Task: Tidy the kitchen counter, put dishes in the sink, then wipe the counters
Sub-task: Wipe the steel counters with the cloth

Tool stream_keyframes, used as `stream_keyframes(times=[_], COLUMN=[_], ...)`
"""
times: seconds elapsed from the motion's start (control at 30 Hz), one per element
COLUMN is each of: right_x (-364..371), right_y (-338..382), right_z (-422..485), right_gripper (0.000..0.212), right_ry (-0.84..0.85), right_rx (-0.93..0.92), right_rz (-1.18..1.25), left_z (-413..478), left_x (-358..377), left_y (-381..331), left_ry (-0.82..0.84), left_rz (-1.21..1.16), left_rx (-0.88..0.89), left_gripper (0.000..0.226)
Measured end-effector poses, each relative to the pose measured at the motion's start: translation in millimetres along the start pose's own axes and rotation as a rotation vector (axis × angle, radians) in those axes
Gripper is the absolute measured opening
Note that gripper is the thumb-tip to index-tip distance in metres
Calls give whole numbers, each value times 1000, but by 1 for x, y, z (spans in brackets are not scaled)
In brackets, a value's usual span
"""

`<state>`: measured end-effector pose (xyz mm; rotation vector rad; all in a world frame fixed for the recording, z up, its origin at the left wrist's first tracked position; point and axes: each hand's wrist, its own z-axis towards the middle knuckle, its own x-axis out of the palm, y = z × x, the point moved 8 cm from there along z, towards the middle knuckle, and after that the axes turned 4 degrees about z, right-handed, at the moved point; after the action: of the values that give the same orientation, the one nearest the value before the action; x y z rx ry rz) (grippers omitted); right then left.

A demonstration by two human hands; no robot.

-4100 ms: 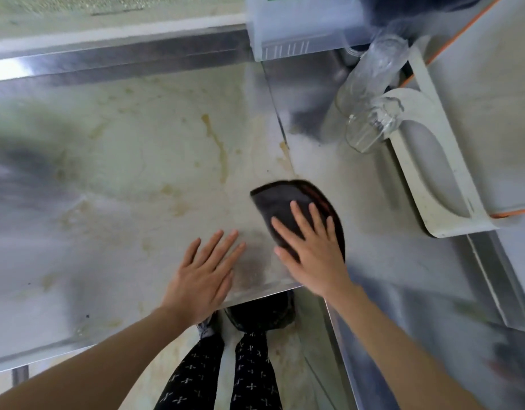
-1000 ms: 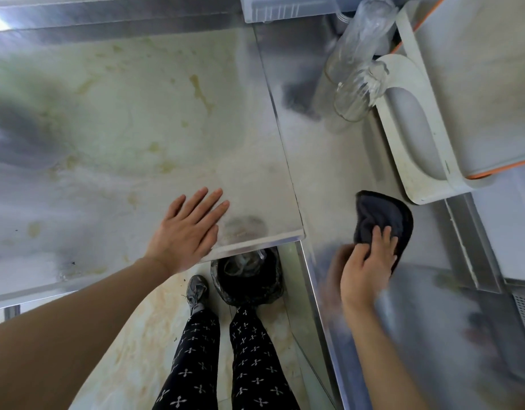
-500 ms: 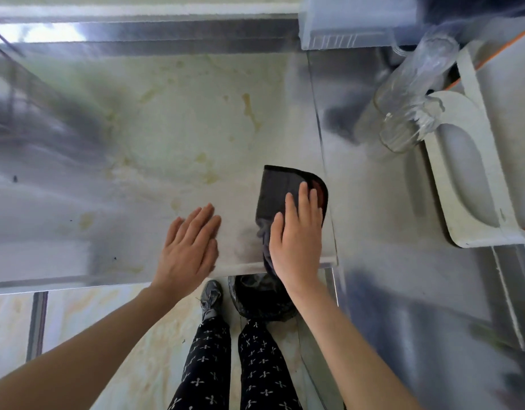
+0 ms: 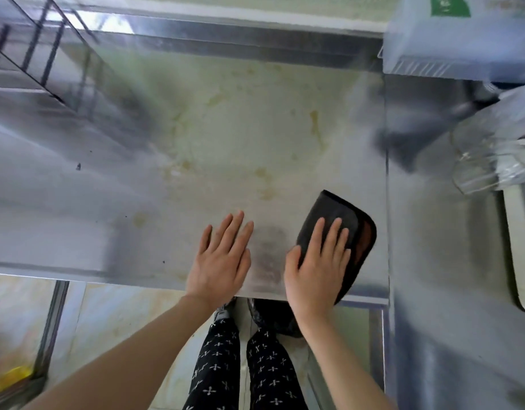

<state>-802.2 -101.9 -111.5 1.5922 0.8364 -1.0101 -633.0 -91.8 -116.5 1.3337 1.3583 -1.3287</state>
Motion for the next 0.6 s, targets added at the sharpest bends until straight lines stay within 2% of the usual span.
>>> stream_keyframes(times=[0.13,0.2,0.27,0.4,0.5,0.6], right_x=[27,24,13,-9,-7,7], right_y=[47,39,22,-3,5,29], right_z=[-24,-7,27,89,86,49], right_gripper=[62,59,57,58,60,63], right_ry=[243,281,240,89,2,38], right_rx=[-534,-655,-611,-280,-70,-109], right_rz=[-156,-170,-186,-149,-62,-59], left_z=[-1,0,0,-1,-1,-1], left_x=[0,-1,0,1,-1,-2], left_y=[1,1,3,3,3,3], left_ry=[-2,-4,-6,-8,-23,-32], left_rz=[12,13,4,-2,-6,-33], left_rx=[25,25,12,15,12,-1], left_gripper=[49,49,48,49,49,48])
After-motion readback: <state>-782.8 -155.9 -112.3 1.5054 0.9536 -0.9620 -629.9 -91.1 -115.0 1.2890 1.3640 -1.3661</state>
